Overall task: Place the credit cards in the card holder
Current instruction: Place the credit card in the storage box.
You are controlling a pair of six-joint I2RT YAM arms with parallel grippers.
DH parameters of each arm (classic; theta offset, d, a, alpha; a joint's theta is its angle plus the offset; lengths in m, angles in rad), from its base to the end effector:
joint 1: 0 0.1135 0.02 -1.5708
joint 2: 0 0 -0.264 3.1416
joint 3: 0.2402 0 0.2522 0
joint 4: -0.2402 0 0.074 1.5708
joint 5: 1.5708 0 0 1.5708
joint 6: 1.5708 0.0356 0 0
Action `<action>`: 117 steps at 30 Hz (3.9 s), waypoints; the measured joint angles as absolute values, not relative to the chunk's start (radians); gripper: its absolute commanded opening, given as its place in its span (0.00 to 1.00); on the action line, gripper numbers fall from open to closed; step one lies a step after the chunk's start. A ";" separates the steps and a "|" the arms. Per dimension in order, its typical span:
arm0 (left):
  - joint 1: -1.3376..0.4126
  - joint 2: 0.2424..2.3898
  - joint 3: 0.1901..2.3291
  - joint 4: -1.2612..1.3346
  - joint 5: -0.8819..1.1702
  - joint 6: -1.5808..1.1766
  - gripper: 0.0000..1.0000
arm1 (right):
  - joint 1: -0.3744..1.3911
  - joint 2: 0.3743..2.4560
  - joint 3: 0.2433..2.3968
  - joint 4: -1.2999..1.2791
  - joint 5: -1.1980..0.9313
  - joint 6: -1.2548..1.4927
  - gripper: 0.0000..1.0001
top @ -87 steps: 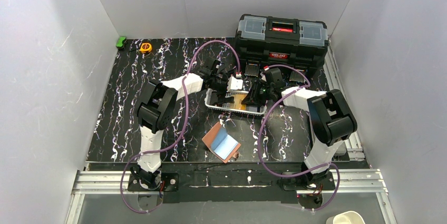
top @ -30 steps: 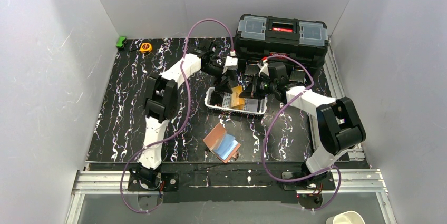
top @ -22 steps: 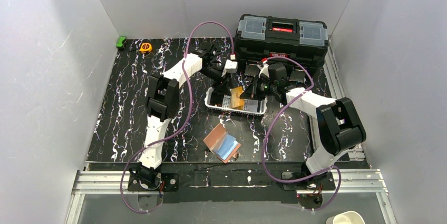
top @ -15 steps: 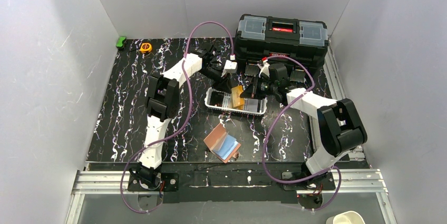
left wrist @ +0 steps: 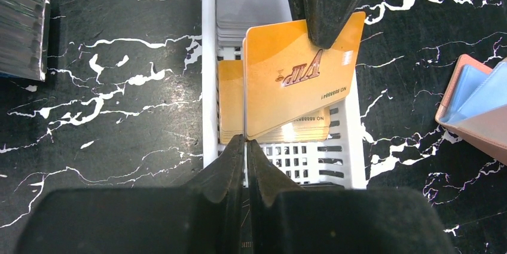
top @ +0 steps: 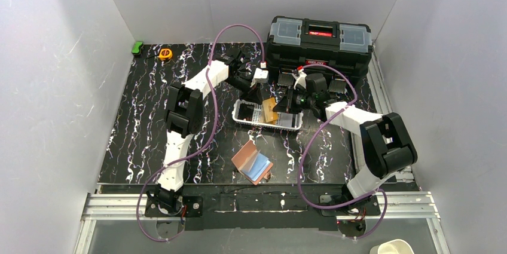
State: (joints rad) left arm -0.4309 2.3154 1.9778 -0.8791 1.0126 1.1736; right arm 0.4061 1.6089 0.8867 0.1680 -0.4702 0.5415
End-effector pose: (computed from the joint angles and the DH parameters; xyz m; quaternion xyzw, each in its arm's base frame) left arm 0.4254 -0.2288 0.1960 0.6783 0.5370 -0.3889 0.3168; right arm 0.3091 0.1505 0.2048 -0.0556 0.8553 0.3970 0.3283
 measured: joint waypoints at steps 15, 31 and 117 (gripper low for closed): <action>-0.423 2.308 1.977 -0.879 1.010 1.191 0.00 | 0.406 1.641 0.886 0.167 -0.452 0.538 0.38; -0.423 2.292 1.960 -0.877 1.011 1.210 0.00 | 0.406 1.643 0.887 0.168 -0.459 0.543 0.35; -0.439 1.878 1.451 -0.046 1.278 -0.136 0.00 | 0.392 1.303 0.916 0.196 -0.533 0.604 0.01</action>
State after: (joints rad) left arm -0.4385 1.8782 1.4509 -0.0463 1.2778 -0.1364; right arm 0.3920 1.3029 0.9157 0.1955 -0.5327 0.6037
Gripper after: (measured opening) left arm 0.196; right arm 0.054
